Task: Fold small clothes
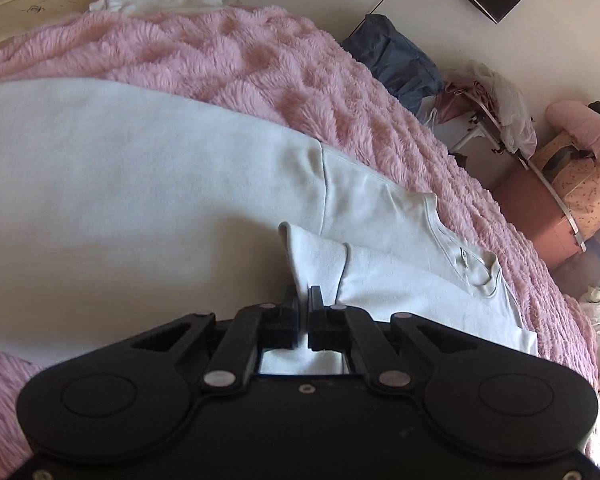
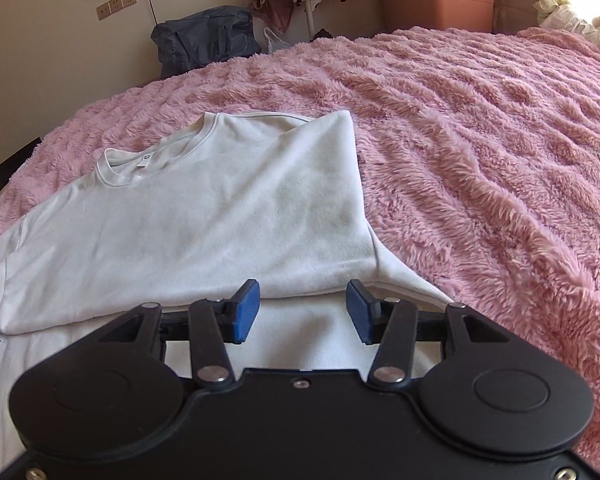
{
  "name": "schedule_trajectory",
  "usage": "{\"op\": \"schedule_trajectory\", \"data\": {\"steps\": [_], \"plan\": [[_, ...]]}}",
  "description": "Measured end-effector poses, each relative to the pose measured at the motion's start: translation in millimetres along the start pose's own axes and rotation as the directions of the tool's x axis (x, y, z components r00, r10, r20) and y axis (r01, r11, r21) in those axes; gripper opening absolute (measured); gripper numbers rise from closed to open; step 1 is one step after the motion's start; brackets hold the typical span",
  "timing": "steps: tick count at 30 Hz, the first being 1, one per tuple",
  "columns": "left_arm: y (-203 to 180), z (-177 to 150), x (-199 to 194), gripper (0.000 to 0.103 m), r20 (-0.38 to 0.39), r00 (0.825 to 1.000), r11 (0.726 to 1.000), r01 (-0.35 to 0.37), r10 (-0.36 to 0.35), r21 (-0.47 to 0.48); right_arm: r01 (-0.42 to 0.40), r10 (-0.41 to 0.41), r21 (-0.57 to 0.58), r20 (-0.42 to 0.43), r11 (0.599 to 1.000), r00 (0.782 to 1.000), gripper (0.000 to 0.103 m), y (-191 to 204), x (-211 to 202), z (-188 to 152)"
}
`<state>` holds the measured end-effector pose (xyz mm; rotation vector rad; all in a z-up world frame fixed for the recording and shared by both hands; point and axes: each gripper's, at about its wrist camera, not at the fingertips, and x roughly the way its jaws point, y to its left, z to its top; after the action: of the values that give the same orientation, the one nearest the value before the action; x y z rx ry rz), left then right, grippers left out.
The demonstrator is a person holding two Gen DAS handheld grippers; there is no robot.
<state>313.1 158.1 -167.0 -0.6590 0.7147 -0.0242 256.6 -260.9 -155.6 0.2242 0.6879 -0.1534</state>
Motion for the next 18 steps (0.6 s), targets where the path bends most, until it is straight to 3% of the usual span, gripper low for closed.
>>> {"op": "schedule_trajectory", "data": {"steps": [5,7,8,13,18], "plan": [[0.7,9.1,2.5,0.008,-0.021,1.0,1.0,-0.02,0.019,-0.012,0.035,-0.035,-0.004,0.009,0.999,0.999,0.053,-2.9,9.2,2.3],[-0.6,13.1,-6.2,0.031,-0.01,1.0,1.0,-0.024,0.024,-0.007,0.044,-0.044,0.008,-0.028,0.999,0.999,0.053,-6.0,16.6,1.5],[-1.3,15.2,-14.9,0.036,0.01,0.999,0.999,-0.034,0.034,0.004,0.04,-0.039,0.025,-0.041,0.999,0.998,0.053,-7.5,17.9,1.5],[5.8,33.4,-67.9,0.04,0.064,0.997,0.998,-0.052,0.05,0.025,0.036,-0.036,0.021,-0.011,0.999,0.999,0.053,3.6,2.8,4.5],[25.9,43.5,-135.8,0.045,0.1,0.981,0.984,-0.173,0.169,0.039,-0.086,0.087,-0.046,0.018,0.995,0.996,0.053,48.5,-18.9,11.3]]}}
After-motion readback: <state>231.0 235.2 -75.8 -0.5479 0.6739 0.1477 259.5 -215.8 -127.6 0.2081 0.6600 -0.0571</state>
